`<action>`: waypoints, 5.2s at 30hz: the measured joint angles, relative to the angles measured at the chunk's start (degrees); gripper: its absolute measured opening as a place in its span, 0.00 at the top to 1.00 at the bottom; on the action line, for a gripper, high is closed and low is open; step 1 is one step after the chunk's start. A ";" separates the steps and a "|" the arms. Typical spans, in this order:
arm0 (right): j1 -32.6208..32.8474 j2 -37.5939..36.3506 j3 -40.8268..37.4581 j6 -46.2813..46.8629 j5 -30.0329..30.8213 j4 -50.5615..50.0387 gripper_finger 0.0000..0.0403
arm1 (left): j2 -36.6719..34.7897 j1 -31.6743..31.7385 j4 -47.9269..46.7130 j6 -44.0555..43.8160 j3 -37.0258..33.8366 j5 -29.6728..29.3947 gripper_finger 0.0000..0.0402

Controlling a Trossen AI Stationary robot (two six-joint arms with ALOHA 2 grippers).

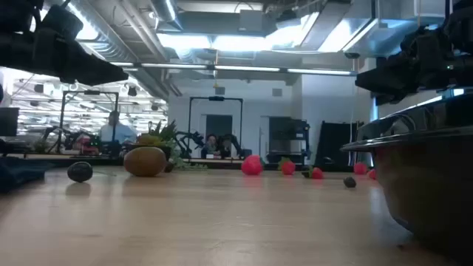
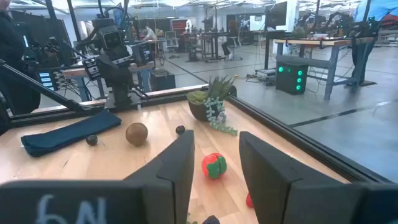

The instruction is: Pick and placing Produce into tupperware

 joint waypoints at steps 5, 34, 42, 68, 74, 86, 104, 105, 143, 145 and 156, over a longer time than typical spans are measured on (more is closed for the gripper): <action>0.00 -0.02 0.00 0.00 0.00 -0.01 0.68 | 0.00 0.00 -0.01 -0.02 0.00 0.00 0.34; 0.00 -0.02 0.00 0.00 0.00 -0.01 0.68 | 0.00 0.00 -0.01 -0.01 0.00 0.00 0.34; 0.00 -0.02 0.00 0.00 0.00 0.00 0.68 | 0.00 0.01 -0.01 0.00 -0.01 0.00 0.34; 0.00 -0.02 0.00 0.00 0.00 -0.02 0.68 | 0.00 0.01 -0.01 0.00 0.00 0.00 0.34; 0.00 -0.02 0.00 0.00 -0.01 0.00 0.68 | 0.00 0.00 0.00 -0.02 0.01 0.00 0.34; 0.00 -0.02 0.00 0.00 0.00 0.00 0.68 | 0.00 0.01 0.01 -0.02 -0.01 0.00 0.34; 0.00 -0.02 0.00 0.00 0.00 0.00 0.68 | 0.00 0.00 0.00 -0.02 -0.01 0.00 0.34; 0.00 -0.02 0.00 0.00 -0.02 0.00 0.68 | 0.00 -0.01 -0.01 0.01 -0.01 0.00 0.34; 0.00 -0.02 0.00 6.33 -0.06 -2.25 0.68 | 0.00 0.01 0.71 8.98 -0.08 -2.15 0.34; 0.02 0.00 0.00 6.41 -0.07 -2.76 0.68 | 0.00 0.01 0.69 8.78 -0.08 -2.14 0.34; 0.00 -0.02 0.00 6.27 0.00 -2.91 0.68 | 0.00 0.01 0.71 6.99 -0.06 -1.27 0.34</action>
